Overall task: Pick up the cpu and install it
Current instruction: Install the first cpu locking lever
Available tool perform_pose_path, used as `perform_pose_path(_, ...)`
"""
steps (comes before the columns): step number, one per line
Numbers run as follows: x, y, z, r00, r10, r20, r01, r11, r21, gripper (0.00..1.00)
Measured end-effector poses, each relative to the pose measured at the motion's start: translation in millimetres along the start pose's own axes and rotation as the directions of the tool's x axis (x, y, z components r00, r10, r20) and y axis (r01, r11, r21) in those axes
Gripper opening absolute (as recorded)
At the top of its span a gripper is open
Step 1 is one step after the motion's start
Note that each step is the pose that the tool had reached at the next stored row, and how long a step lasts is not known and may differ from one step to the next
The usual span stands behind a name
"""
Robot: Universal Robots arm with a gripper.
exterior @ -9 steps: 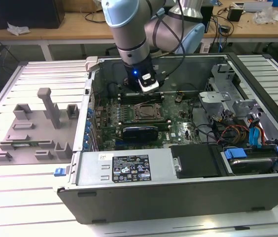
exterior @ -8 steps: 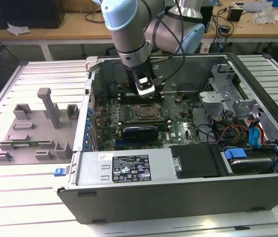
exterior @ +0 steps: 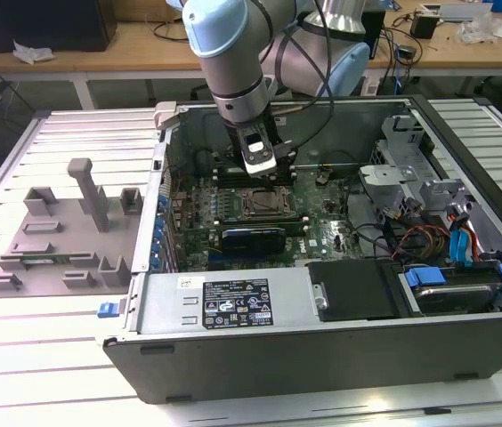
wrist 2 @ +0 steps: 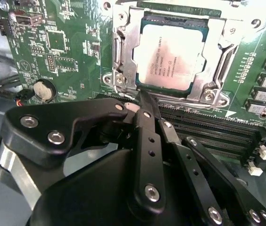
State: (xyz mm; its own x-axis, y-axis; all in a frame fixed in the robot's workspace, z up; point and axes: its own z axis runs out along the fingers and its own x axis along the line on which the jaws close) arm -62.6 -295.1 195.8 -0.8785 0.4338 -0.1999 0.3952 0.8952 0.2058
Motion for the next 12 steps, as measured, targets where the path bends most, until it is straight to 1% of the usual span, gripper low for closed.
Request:
perform_pose_path(4, -0.3, 0.4, -1.2, 1.0000, 0.000, 0.0005, 0.000, 1.0000, -0.0004, 0.11)
perform_pose_path(12, -3.2, 3.2, -15.1, 1.0000, -0.002, 0.0027, 0.002, 1.0000, 0.0058, 0.11)
